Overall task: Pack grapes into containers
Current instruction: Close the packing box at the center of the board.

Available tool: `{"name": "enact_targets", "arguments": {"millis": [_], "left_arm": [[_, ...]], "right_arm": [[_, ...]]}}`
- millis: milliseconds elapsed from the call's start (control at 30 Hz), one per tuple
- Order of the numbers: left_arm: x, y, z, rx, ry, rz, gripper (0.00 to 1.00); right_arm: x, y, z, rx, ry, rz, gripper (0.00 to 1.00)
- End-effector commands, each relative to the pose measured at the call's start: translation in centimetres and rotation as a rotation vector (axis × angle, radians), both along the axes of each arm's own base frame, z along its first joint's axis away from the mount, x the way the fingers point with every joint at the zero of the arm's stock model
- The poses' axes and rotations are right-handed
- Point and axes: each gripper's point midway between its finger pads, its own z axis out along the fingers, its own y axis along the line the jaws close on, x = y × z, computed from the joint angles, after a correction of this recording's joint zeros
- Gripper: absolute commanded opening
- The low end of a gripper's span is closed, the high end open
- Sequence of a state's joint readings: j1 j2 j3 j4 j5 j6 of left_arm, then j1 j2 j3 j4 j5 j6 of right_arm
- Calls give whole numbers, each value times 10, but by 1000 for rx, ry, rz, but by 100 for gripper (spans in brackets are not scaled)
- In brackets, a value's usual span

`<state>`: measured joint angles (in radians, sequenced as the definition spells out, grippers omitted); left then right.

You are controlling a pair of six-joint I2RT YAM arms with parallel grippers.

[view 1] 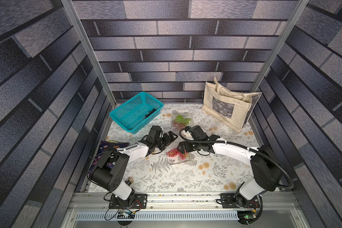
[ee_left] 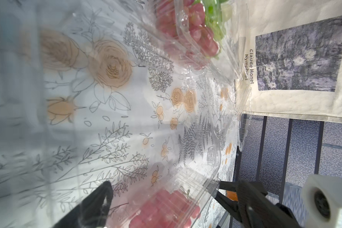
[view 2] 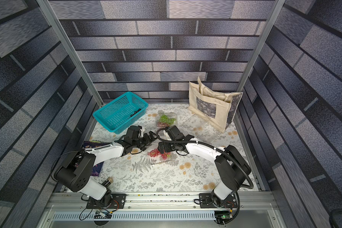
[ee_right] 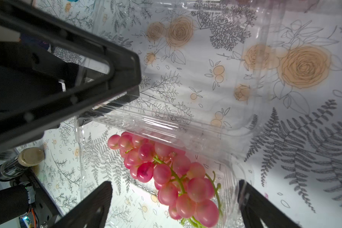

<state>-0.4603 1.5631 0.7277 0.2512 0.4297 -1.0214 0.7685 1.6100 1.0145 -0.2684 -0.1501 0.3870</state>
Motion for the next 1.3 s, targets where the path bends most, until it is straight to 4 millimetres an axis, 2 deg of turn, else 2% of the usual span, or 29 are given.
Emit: {"name": "enact_targets", "arguments": {"millis": [0,167,467,667,1133,1267], "left_arm": [[-6,4,-2,11,-7,-9,100],[-12,8,-4,13,-2,-1,100],[-11,21,12,27,-39,25,100],[-11,21,17,22,-44,23,100],[-25,30,-3,36,-7,37,100],[-22,33,0,31,-13,49,100]], "right_arm": [[-3,6,-2,-15,0,26,100],[-5,8,-2,-18,-4,35,100],[-7,15,1,-10,-10,52,100],[-7,18,7,1,-25,55,100],[-15,27,-6,-12,-7,80,100],[-15,28,-6,-12,-6,84,100]]}}
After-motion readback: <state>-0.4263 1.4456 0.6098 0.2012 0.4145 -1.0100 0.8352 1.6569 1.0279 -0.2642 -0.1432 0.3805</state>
